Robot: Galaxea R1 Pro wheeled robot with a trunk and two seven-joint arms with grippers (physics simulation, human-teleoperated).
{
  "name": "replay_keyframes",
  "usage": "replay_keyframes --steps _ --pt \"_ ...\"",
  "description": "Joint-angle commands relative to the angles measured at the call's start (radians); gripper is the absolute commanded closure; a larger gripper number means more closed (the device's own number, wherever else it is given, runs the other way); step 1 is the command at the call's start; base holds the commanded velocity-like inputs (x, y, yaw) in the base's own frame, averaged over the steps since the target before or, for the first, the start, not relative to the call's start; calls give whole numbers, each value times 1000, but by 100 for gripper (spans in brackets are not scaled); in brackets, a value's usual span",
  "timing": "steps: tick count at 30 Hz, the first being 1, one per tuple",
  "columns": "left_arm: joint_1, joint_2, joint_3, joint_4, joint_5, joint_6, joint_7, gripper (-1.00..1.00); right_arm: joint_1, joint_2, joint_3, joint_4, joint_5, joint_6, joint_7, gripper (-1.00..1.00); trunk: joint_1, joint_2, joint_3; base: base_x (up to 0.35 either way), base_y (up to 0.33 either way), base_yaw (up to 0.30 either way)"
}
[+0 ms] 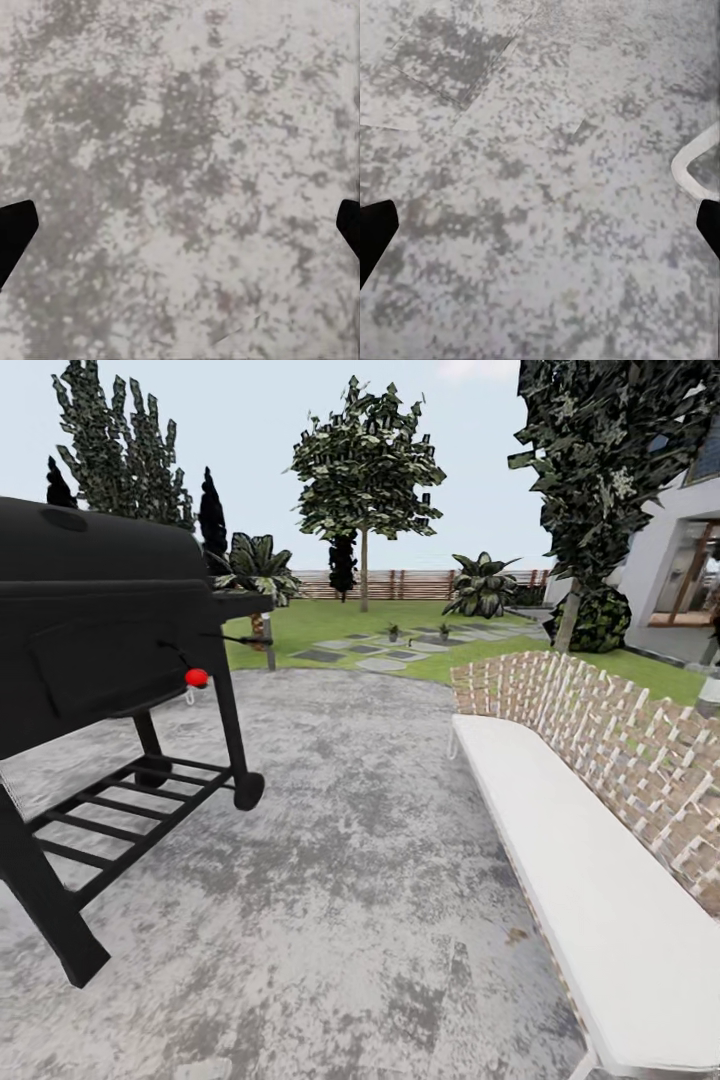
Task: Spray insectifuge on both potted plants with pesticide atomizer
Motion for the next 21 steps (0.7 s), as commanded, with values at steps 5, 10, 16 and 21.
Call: replay_keyframes --steps 5,10,16,21 --pt "0 5 -2 0 10 -3 0 -100 -1 0 0 1 1 -3 0 -100 0 0 -1 340 4 -289" --pt "0 6 -3 0 10 -3 0 -100 -1 0 0 1 0 -3 0 -100 0 0 -1 339 98 -118" --pt "0 7 -3 0 10 -3 0 -100 -1 0 5 2 2 -3 1 -100 0 0 -1 333 171 -10" --pt "0 6 -5 0 10 -3 0 -100 -1 0 6 1 2 -3 2 -100 0 0 -1 331 102 -1"
